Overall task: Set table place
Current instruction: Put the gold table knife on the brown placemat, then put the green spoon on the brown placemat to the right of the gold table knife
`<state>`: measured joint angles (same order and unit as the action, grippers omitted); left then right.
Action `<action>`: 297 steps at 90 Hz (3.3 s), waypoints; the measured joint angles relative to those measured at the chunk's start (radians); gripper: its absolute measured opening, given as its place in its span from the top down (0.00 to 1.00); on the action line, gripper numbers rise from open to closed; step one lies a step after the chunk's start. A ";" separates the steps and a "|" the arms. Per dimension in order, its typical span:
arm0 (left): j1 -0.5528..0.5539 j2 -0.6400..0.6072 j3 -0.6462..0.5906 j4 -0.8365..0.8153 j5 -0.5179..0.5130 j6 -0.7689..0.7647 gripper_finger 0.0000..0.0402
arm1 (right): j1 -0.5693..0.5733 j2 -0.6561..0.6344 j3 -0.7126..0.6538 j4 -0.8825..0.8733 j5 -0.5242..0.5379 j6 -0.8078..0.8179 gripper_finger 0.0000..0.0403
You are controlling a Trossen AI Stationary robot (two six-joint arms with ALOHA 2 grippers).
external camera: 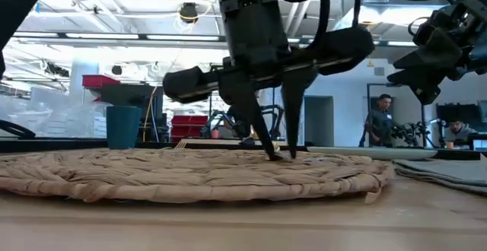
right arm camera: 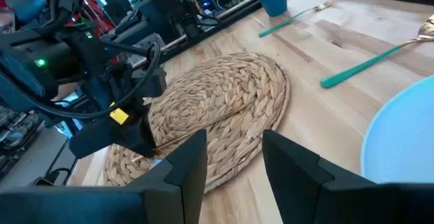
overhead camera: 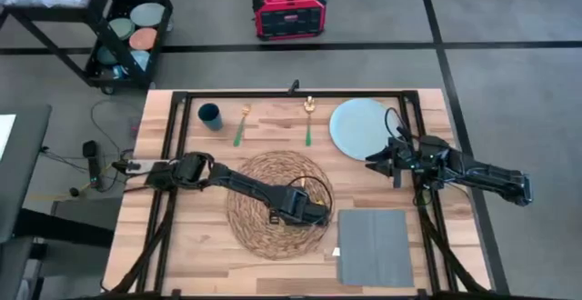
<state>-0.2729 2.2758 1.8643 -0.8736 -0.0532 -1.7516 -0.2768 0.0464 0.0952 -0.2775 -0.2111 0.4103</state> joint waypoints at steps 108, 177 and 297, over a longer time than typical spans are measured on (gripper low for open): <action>-0.155 -0.926 -0.391 -0.674 -0.866 -0.137 0.66 | -0.257 1.474 0.981 0.116 -0.086 -0.148 0.76; -0.357 -1.521 -0.766 -0.466 -1.006 0.145 0.66 | -0.310 2.029 1.691 -0.864 0.152 -0.097 0.82; -0.356 -1.524 -0.766 -0.457 -1.007 0.152 0.66 | -0.336 2.169 1.745 -0.689 -0.206 0.349 0.62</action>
<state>-0.6285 0.7521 1.0985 -1.3310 -1.0607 -1.5996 -0.6128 2.2150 1.8404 -0.9669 -0.4168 0.7597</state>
